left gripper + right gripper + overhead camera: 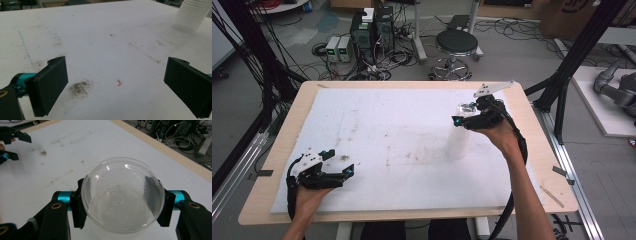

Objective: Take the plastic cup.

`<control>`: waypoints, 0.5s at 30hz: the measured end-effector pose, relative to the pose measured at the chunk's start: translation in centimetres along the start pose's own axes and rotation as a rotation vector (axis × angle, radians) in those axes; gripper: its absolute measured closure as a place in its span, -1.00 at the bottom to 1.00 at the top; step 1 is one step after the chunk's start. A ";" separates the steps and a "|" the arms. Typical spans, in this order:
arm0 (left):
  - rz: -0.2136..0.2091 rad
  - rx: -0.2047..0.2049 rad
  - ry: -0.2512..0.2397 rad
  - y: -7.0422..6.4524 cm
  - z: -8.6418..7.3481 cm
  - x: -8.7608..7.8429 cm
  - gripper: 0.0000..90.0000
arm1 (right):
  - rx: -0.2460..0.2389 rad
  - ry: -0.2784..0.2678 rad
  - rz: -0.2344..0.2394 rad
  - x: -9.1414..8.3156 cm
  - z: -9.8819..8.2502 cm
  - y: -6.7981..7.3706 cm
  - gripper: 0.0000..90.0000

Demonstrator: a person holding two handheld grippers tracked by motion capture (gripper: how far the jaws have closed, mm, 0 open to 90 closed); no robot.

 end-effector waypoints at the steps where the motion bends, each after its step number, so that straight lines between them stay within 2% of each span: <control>1: 0.000 0.000 -0.001 0.0 0.0 0.0 -0.89 | -0.009 -0.005 -0.009 -0.7 0.8 0.1 -0.09; 5: 0.001 0.000 -0.001 0.0 0.0 0.0 -0.89 | -0.017 -0.012 -0.027 -2.1 2.2 0.3 -0.09; 6: 0.000 0.001 -0.001 0.0 0.0 0.0 -0.89 | -0.019 -0.013 -0.038 -3.1 3.2 0.4 -0.09; 8: 0.001 0.001 0.001 0.0 0.0 0.0 -0.89 | -0.028 -0.018 -0.043 -3.4 3.6 0.5 -0.09; 10: 0.000 0.000 0.002 0.0 0.0 0.0 -0.88 | -0.048 -0.040 -0.056 -4.9 5.1 0.8 -0.09; 15: 0.002 -0.002 0.000 0.0 0.0 0.0 -0.89 | -0.057 -0.055 -0.061 -6.1 6.1 1.0 -0.08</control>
Point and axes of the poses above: each handheld gripper's, and its own axes: x roughly forward along the jaws, z roughly out of its top, y roughly to its left, the point moved 3 cm from there along x, roughly forward along the jaws, and after that the axes turned 1 degree about y, right-handed, at the moved point
